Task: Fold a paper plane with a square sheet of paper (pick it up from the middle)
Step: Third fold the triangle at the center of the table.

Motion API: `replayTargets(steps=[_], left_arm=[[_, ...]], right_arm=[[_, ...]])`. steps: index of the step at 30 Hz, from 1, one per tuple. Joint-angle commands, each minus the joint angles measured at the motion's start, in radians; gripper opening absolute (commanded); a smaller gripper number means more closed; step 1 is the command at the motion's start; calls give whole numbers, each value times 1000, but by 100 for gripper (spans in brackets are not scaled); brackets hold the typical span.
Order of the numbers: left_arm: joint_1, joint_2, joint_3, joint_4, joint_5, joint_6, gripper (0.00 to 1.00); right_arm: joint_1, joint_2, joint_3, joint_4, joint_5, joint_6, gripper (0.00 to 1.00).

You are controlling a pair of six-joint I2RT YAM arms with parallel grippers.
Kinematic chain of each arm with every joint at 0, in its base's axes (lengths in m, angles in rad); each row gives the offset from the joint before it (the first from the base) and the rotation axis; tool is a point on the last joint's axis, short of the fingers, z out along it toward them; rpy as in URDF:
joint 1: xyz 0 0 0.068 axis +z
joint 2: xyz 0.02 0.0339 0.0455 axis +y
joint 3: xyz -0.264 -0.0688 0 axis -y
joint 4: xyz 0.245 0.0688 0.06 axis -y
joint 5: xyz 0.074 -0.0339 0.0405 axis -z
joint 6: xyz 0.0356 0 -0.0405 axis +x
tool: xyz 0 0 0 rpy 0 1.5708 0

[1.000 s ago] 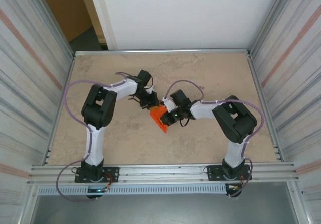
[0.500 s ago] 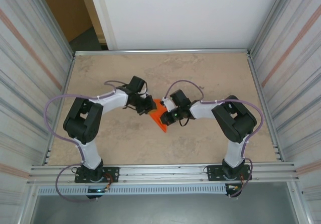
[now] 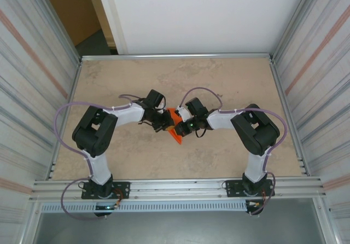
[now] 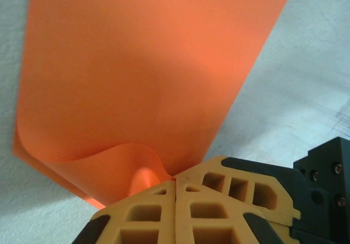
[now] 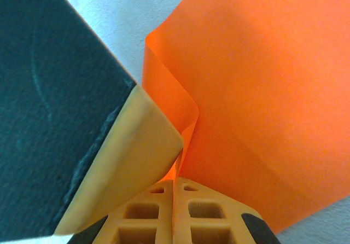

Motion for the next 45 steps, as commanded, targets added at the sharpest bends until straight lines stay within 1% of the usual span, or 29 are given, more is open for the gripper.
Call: replayTargets(steps=[1,12,27,30,33,38,39,41,45], left_arm=[[-5,13,-14,-7,-32,-22,5],[-2,14,-37,-15,-70,-26,4],[2,13,-71,-4,-84,-33,4],[1,15,-82,2,-89,-31,4],[3,14,-110,29,-95,-31,4],[3,12,-156,87,-110,-29,3],[3,11,-159,100,-110,-29,3],[2,13,-168,121,-109,-31,3],[4,18,-175,160,-110,-39,3]], right_arm=[[-5,44,-5,-60,51,20,3],[-4,47,-3,-62,54,22,3],[-6,54,3,-71,62,34,10],[-11,46,5,-74,62,51,14],[-32,13,12,-81,40,97,22],[-90,-92,8,-95,30,189,43],[-101,-111,7,-104,36,202,46],[-127,-155,2,-123,48,227,49],[-156,-230,-3,-180,97,247,50]])
